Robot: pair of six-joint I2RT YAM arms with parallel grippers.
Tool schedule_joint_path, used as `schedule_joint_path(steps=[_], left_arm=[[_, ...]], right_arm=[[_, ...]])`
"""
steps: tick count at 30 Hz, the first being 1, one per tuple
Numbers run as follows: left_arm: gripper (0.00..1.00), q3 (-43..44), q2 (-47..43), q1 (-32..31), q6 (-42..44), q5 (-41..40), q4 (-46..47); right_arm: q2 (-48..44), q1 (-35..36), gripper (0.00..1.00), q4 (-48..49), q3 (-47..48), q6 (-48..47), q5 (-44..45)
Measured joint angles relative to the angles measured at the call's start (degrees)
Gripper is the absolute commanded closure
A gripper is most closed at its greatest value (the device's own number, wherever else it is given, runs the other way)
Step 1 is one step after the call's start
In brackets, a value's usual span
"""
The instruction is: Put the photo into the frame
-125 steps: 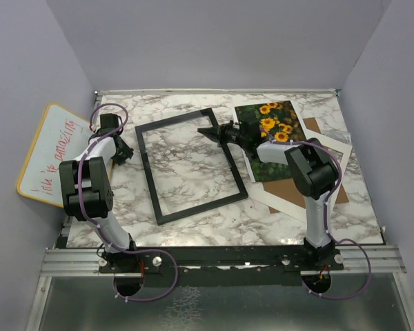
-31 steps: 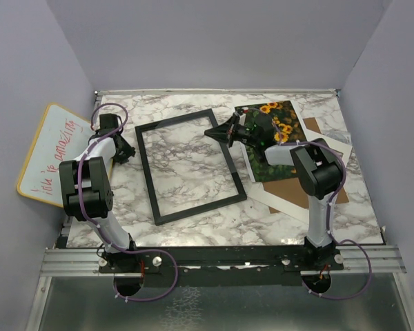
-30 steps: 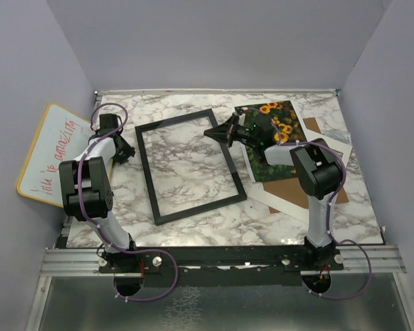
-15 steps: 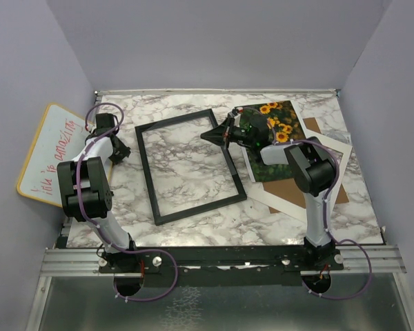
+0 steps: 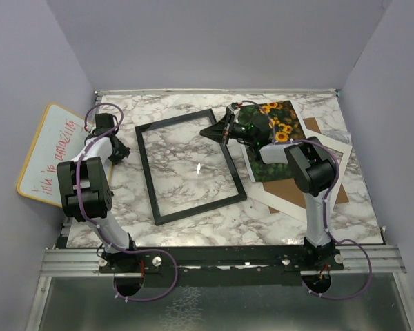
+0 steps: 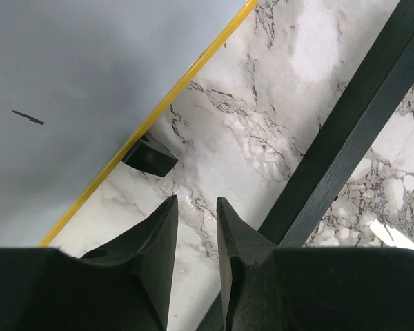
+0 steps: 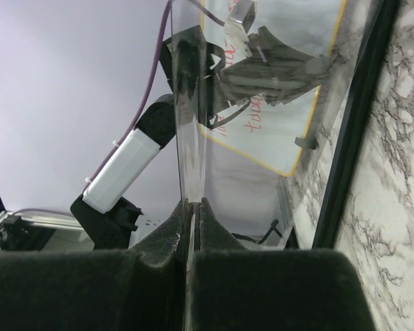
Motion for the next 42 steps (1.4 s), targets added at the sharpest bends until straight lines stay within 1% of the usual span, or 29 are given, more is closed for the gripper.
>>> schedule_joint_path(steps=[7,22,35,42], left_arm=[[0.7,0.0,0.0,0.2,0.0,0.0,0.0],[0.7,0.0,0.0,0.2,-0.2,0.0,0.0],[0.7,0.0,0.0,0.2,-0.2,0.0,0.0],[0.7,0.0,0.0,0.2,-0.2,0.0,0.0]], right_arm=[[0.3,0.1,0.99,4.5,0.0,1.1,-0.1],[5.2,1.0,0.99,5.0,4.7,-0.3,-0.9],[6.6,1.0,0.99,4.0,4.7,-6.7,-2.6],[8.0,1.0,0.99,3.2,5.2,-8.7,-2.9]])
